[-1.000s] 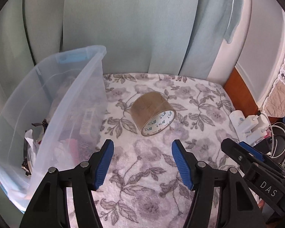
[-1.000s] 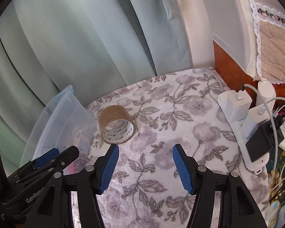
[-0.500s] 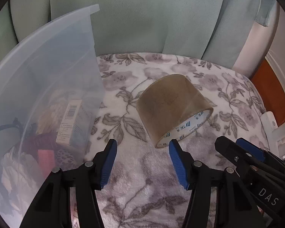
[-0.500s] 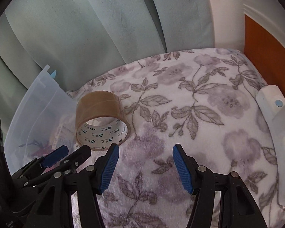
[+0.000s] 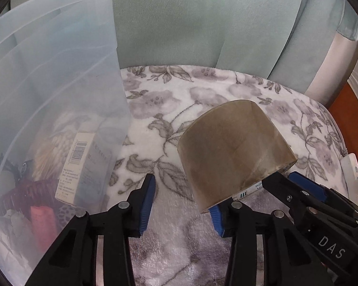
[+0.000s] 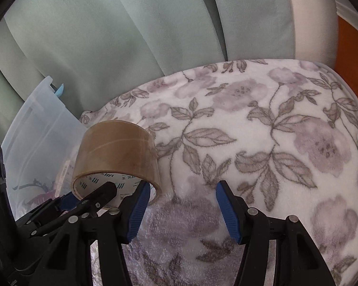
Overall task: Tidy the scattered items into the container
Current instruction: 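Close the right tool on the tape roll rim, then lift the tape roll with the right tool and carry it over the clear box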
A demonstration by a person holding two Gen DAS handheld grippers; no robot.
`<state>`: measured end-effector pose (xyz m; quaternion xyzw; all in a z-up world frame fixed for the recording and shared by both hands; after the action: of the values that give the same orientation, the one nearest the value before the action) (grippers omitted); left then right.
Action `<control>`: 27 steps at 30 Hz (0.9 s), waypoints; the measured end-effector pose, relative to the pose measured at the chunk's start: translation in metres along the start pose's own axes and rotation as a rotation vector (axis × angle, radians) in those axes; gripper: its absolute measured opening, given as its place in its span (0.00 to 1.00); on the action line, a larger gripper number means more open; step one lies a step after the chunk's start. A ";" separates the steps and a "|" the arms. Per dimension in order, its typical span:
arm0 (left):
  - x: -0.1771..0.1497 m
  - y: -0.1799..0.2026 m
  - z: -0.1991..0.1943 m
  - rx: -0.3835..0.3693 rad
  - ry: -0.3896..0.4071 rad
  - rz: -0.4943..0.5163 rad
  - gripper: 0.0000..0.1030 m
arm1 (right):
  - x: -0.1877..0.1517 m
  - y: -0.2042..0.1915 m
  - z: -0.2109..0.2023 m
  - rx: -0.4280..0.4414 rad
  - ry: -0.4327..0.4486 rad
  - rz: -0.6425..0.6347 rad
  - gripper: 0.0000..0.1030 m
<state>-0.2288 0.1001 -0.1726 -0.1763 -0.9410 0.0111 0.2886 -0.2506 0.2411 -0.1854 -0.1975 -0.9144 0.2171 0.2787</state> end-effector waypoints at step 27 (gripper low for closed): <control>0.005 0.002 -0.012 -0.046 0.044 0.020 0.16 | 0.002 -0.028 -0.010 0.091 -0.014 -0.038 0.12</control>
<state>-0.2254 0.1031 -0.1600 -0.1926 -0.9326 -0.0114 0.3050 -0.2525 0.2222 -0.1628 -0.1658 -0.9091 0.2545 0.2852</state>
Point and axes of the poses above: each gripper's, at about its wrist camera, not at the fingertips, and z roughly the way its jaws point, y to its right, x to its top, the point moved 2 cm from there along z, roughly the way its jaws point, and after that the axes turned 14 degrees about z, right-handed, at the moved point
